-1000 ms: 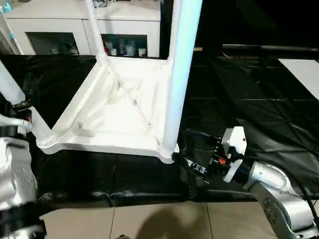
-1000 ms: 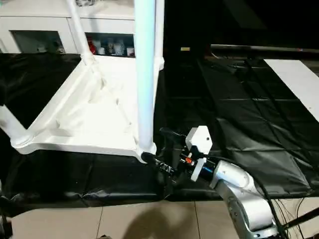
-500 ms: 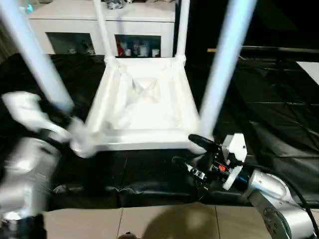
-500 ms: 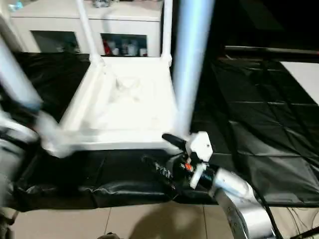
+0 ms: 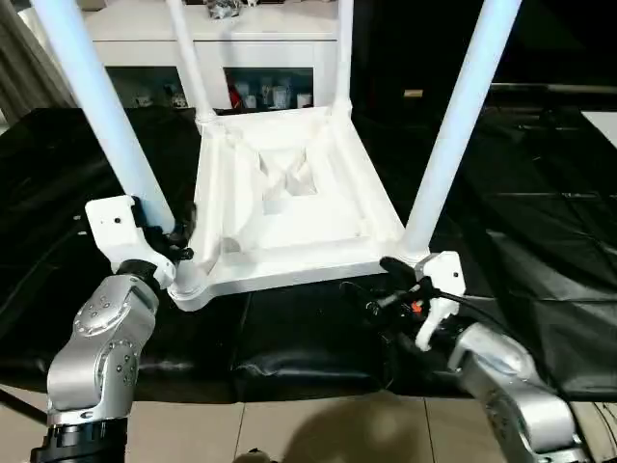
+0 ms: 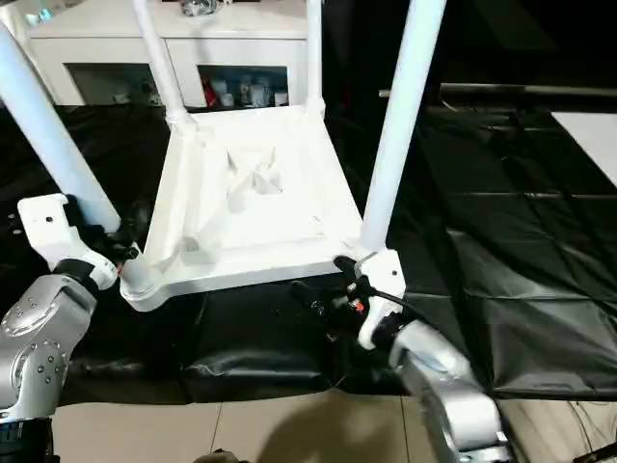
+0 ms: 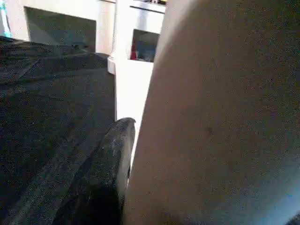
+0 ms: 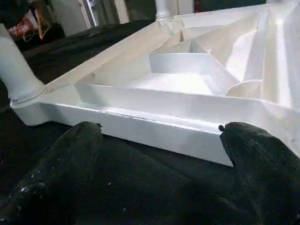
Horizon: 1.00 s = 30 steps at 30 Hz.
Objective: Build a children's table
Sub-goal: Flip table
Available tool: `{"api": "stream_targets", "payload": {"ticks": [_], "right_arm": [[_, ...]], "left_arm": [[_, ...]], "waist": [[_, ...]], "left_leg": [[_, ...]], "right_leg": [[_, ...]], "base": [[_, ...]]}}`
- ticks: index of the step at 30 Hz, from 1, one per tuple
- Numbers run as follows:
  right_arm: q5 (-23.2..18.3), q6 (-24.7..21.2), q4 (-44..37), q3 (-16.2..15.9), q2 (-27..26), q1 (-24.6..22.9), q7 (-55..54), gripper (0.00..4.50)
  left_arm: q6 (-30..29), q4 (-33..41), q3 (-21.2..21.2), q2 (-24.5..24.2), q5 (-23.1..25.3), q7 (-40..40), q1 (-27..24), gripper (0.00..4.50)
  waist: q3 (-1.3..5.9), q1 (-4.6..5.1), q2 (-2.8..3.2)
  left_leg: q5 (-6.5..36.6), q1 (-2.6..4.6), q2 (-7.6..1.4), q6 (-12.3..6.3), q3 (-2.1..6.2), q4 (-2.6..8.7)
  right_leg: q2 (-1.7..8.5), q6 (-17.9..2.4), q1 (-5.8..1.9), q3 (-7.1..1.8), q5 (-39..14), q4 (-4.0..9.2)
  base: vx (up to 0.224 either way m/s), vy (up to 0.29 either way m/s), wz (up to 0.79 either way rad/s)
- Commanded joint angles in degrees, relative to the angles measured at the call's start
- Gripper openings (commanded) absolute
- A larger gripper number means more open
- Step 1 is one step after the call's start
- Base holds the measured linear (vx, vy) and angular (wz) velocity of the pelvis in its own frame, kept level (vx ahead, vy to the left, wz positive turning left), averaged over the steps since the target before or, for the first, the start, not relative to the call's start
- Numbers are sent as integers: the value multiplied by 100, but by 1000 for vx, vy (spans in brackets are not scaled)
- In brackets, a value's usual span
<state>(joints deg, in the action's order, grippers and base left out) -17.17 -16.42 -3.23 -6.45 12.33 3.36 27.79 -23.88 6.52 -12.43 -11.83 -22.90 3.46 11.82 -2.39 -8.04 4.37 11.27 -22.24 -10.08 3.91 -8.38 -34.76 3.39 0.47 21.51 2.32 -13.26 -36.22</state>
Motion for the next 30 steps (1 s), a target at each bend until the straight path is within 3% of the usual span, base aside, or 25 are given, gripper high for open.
{"api": "stream_targets", "payload": {"ticks": [1,10,14,18,20,22,25,30], "right_arm": [[-2,-127,8,39,-42,92,-87,450],[-362,-374,-29,145,-314,69,-91,450],[-770,-783,-85,366,-485,160,-141,450],[-908,-913,-63,528,-554,240,-231,450],[-1132,-955,-8,707,-658,351,-276,450],[-1434,-970,-23,894,-797,483,-267,450],[-1722,-1022,-15,1086,-960,628,-354,450],[-1708,-1054,456,1360,-1203,1040,-758,450]], "left_arm": [[-116,104,36,100,-154,-20,78,212],[-87,530,-67,1073,-1287,165,78,208],[-23,607,-10,1425,-1409,261,16,208],[-57,682,36,1525,-1413,355,-34,208],[-61,689,73,1520,-1306,402,-44,208],[-53,686,90,1522,-1333,420,-42,208],[-57,699,101,1526,-1374,416,-42,208],[-29,717,79,1548,-1390,442,-62,208]], "waist": [[294,54,-2],[365,11,-51],[350,-3,-60],[334,28,-91],[339,37,-80],[339,45,-108],[346,37,-87],[354,82,-101]], "left_leg": [[1234,57,-245,109,99,475],[454,2,-240,-157,58,371],[588,1,-254,-221,50,385],[626,-12,-244,-192,46,403],[615,-10,-238,-174,48,401],[617,2,-247,-185,45,404],[558,10,-251,-192,45,400],[403,-13,-231,-125,41,403]], "right_leg": [[397,-748,-135,-252,-820,511],[394,-894,-156,-229,305,399],[402,-942,-144,-233,52,417],[397,-768,-153,-231,-167,450],[401,-703,-156,-231,-241,458],[400,-657,-144,-233,-342,469],[398,-675,-136,-234,-293,456],[396,-746,-159,-216,-16,415]], "base": [[0,0,0],[0,0,0],[0,0,0],[0,0,0],[0,0,0],[0,0,0],[0,0,0],[0,0,0]]}}
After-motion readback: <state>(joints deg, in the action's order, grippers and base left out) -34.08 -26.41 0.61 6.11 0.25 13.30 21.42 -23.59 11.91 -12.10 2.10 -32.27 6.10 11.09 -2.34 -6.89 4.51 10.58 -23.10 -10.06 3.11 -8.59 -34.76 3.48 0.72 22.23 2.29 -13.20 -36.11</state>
